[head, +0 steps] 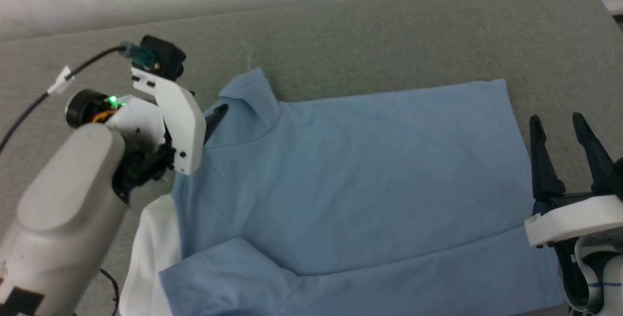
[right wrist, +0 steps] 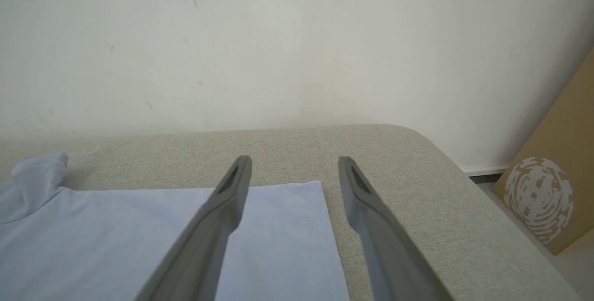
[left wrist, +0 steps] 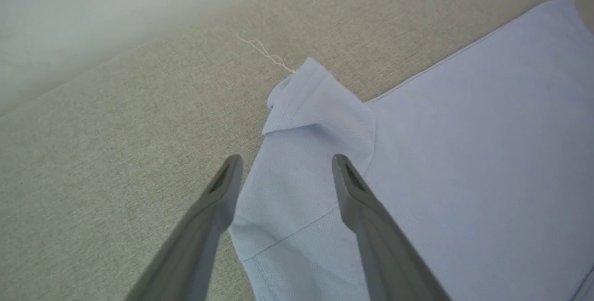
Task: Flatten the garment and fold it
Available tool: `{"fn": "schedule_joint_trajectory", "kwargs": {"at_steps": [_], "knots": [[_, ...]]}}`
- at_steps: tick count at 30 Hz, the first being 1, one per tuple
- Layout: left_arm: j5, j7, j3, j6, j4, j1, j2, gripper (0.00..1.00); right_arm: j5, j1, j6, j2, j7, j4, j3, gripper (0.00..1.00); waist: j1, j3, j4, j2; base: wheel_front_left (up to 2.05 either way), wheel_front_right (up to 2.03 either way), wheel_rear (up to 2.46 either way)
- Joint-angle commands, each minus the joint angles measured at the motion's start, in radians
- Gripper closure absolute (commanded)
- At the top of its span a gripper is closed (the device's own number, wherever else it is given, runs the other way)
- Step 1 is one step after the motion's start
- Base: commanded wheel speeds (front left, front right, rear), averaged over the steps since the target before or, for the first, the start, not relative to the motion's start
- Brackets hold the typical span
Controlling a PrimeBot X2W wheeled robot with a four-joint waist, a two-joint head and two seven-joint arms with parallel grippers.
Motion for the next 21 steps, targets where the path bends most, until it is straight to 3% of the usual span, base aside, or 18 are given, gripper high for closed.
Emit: {"fn": "schedule_joint_trajectory", "kwargs": {"at_steps": [1,6,17,18,19,21], "knots": [[-0.011,0.041,-0.012,-0.012,0.028,-0.036,0.009,0.0,-0.007,-0.018,-0.001,0.007,-0.01,0.01,0.003,0.0,-0.0004,0.073,-0.074,0.0,0.0,0.0,0.0],[-0.025,0.154,-0.035,-0.024,0.125,-0.116,0.021,0.0,-0.011,-0.033,-0.001,0.018,-0.029,0.046,0.008,0.0,-0.0004,0.095,-0.098,0.0,0.0,0.0,0.0],[-0.023,0.206,-0.062,-0.023,0.249,-0.143,0.019,0.0,-0.017,-0.049,-0.001,0.028,-0.048,0.083,0.002,0.0,-0.0004,0.113,-0.116,0.0,0.0,0.0,0.0],[-0.027,0.213,-0.065,-0.025,0.255,-0.142,0.017,0.39,-0.019,-0.049,-0.001,0.028,-0.049,0.084,0.0,0.0,-0.0004,0.114,-0.114,0.0,0.0,0.0,0.0],[-0.032,0.216,-0.067,-0.027,0.258,-0.141,0.015,1.0,-0.022,-0.05,-0.001,0.029,-0.048,0.085,-0.002,0.0,-0.0004,0.114,-0.112,0.0,0.0,0.0,0.0],[-0.037,0.203,-0.066,-0.029,0.261,-0.14,0.011,1.0,-0.028,-0.049,-0.001,0.026,-0.043,0.086,-0.005,0.0,-0.0004,0.11,-0.104,0.0,0.0,0.0,0.0]]}}
